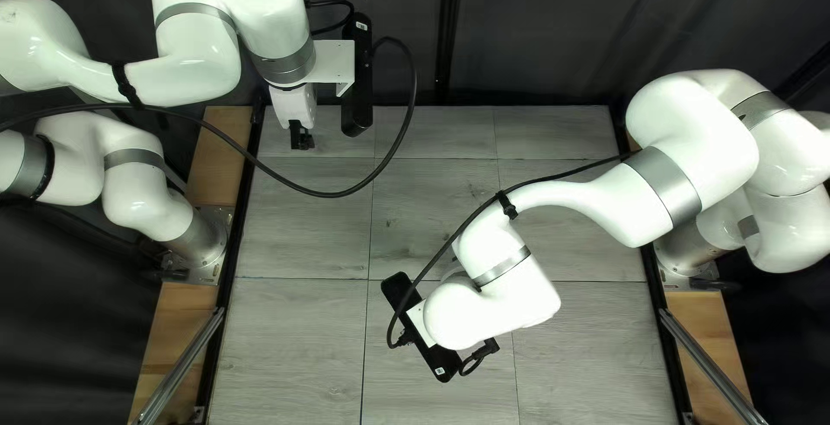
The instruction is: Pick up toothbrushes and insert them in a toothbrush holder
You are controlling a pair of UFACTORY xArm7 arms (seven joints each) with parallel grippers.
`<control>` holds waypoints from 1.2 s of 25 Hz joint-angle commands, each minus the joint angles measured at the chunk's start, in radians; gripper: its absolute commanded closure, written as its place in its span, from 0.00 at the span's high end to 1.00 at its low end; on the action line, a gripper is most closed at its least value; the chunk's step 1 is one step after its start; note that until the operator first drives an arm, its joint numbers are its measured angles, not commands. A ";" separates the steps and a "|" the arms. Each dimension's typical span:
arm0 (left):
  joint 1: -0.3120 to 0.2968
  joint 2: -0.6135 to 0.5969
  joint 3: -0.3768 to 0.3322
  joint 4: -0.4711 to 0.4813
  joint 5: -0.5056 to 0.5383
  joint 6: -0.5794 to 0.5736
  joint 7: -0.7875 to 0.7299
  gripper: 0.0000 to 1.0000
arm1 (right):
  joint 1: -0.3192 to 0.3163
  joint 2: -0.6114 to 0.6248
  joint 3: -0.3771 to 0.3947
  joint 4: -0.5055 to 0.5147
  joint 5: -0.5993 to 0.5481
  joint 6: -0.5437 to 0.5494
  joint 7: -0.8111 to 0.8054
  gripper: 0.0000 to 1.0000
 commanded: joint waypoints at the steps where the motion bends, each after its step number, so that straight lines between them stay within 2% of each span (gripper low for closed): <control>1: 0.000 0.000 0.000 0.000 0.000 0.000 0.000 1.00 | 0.001 0.000 0.001 0.001 0.002 0.000 0.002 1.00; 11: 0.000 0.000 0.000 0.000 0.000 0.000 0.000 1.00 | 0.016 -0.017 -0.002 0.023 -0.007 0.033 0.034 1.00; 17: 0.000 0.000 0.000 0.000 0.000 0.000 0.000 1.00 | 0.037 -0.058 -0.020 0.081 -0.020 0.105 0.144 1.00; 19: 0.000 0.000 0.000 0.000 0.000 0.000 0.000 1.00 | 0.019 -0.110 -0.023 0.043 -0.011 0.074 0.165 1.00; 23: 0.000 0.000 0.000 0.000 0.000 0.000 0.000 1.00 | -0.041 -0.315 -0.023 -0.166 0.053 -0.107 0.162 1.00; 26: 0.000 0.000 0.000 0.000 0.000 0.000 0.000 1.00 | -0.054 -0.438 -0.026 -0.307 0.095 -0.217 0.143 1.00; 30: 0.000 0.000 0.000 0.000 0.000 0.000 0.000 1.00 | -0.062 -0.545 -0.038 -0.430 0.134 -0.329 0.128 1.00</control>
